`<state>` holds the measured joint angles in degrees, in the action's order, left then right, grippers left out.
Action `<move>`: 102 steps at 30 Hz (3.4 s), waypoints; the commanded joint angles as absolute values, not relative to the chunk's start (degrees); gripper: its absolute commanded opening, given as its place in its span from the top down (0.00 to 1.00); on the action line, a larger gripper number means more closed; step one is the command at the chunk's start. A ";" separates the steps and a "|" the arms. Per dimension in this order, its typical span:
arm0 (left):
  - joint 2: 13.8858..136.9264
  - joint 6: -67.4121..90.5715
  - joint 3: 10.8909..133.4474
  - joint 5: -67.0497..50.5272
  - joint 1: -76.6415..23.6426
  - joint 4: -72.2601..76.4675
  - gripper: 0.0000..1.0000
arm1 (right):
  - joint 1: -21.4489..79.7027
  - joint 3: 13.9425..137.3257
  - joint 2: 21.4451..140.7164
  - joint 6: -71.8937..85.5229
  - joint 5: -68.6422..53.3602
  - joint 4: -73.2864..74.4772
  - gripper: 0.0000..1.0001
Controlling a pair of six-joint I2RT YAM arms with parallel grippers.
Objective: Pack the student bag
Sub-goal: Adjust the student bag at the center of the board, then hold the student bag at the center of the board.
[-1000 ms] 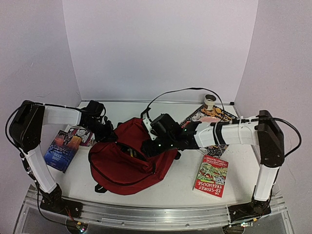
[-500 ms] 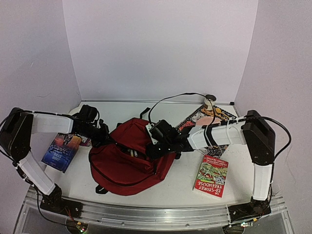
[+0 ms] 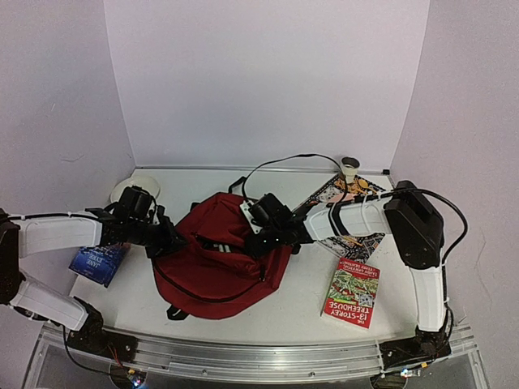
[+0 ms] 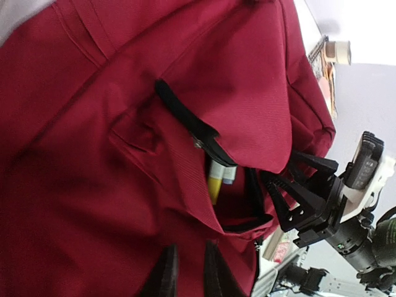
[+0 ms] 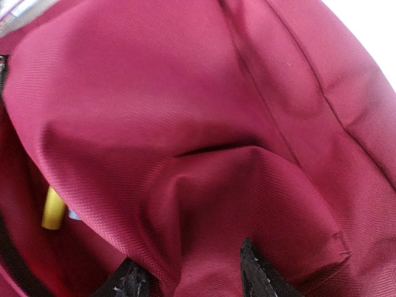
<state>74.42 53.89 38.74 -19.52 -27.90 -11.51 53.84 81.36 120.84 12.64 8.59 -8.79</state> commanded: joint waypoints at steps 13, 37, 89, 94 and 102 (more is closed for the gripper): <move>89.06 31.29 61.52 2.54 -24.53 -32.40 0.16 | 50.14 78.57 111.00 13.92 -2.36 -8.56 0.46; 78.22 44.75 39.80 -15.09 -29.15 -26.68 0.96 | 54.35 84.03 110.91 20.49 -7.29 -9.32 0.39; 94.79 39.14 50.74 -14.47 -26.28 -16.71 0.41 | 58.63 84.88 123.08 26.98 3.32 -1.14 0.55; 90.84 40.71 50.08 -19.42 -26.28 -15.78 0.86 | 58.49 84.11 122.99 26.80 3.63 -1.06 0.56; 79.02 45.50 49.44 -21.97 -26.33 -15.47 1.00 | 58.66 84.32 117.62 25.19 2.94 -0.14 0.57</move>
<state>86.25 42.39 48.93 -19.40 -26.20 -18.60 58.54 84.61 122.71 26.27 2.48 -2.62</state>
